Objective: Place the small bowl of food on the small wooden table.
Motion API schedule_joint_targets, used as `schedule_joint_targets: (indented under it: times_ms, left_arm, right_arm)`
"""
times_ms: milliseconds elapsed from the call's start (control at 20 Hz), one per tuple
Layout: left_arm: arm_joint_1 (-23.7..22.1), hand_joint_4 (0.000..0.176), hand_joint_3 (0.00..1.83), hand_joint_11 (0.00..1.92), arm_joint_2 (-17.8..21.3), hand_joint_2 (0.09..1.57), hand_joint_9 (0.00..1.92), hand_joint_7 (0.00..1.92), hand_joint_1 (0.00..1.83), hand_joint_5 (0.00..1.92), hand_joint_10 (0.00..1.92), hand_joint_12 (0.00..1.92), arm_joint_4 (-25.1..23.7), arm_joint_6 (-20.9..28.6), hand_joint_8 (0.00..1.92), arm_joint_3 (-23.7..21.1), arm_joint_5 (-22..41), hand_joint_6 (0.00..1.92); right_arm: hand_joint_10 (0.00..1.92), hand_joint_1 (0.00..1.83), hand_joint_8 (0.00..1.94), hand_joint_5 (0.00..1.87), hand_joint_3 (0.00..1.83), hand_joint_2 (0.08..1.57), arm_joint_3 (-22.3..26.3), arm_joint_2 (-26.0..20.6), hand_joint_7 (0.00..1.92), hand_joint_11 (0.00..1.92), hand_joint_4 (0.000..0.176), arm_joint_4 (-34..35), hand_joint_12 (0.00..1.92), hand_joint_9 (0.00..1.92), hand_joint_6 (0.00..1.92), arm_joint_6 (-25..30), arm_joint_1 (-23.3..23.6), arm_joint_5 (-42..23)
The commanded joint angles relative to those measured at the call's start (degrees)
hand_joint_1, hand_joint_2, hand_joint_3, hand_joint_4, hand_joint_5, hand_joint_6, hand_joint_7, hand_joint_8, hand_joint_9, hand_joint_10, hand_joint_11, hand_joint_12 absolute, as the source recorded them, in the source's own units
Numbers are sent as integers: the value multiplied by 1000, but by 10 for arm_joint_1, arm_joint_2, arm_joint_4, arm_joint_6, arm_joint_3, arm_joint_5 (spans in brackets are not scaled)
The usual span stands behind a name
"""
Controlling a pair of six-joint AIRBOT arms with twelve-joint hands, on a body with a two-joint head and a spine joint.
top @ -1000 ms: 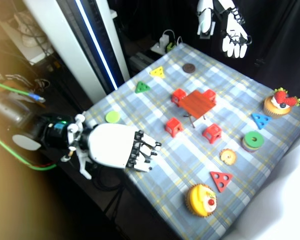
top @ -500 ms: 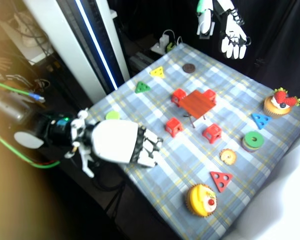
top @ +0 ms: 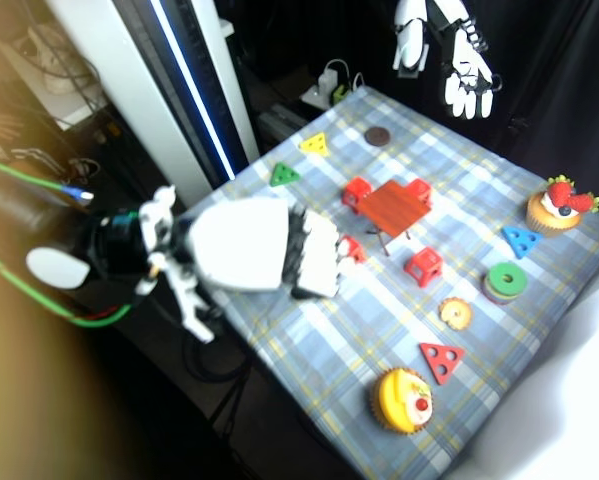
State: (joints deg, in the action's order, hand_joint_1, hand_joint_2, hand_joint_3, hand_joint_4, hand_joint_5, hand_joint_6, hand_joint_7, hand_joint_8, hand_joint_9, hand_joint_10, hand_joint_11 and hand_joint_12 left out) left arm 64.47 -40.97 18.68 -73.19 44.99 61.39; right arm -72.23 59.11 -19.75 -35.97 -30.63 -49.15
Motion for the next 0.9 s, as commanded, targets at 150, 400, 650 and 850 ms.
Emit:
schedule_joint_targets:
  times_ms: [150,400,650,850]
  left_arm:
    - [-6,54,0,0,-1,1393,444,536,281,568,5,512,-2,7,1,4,60,4]
    - [-10,65,0,0,-3,1391,451,533,320,565,2,437,-3,7,0,8,49,0]
    - [-16,66,0,0,-4,1368,289,397,193,479,0,372,-5,7,1,11,43,0]
    - [-17,17,0,0,-4,1318,22,128,0,242,0,7,-6,6,0,12,43,0]
  right_arm:
    - [685,1272,589,1276,0,1003,-14,18,1272,714,0,-2,1428,1084,380,5,53,-63]
    - [714,1278,685,1271,0,1012,-44,65,1248,858,0,-27,1427,1166,323,34,88,-53]
    - [272,1253,717,1183,0,1034,-56,100,1181,829,18,-45,1214,1226,570,36,103,-33]
    - [184,1260,599,1112,0,1035,-62,116,1247,939,0,-52,1043,1321,701,43,103,-20]
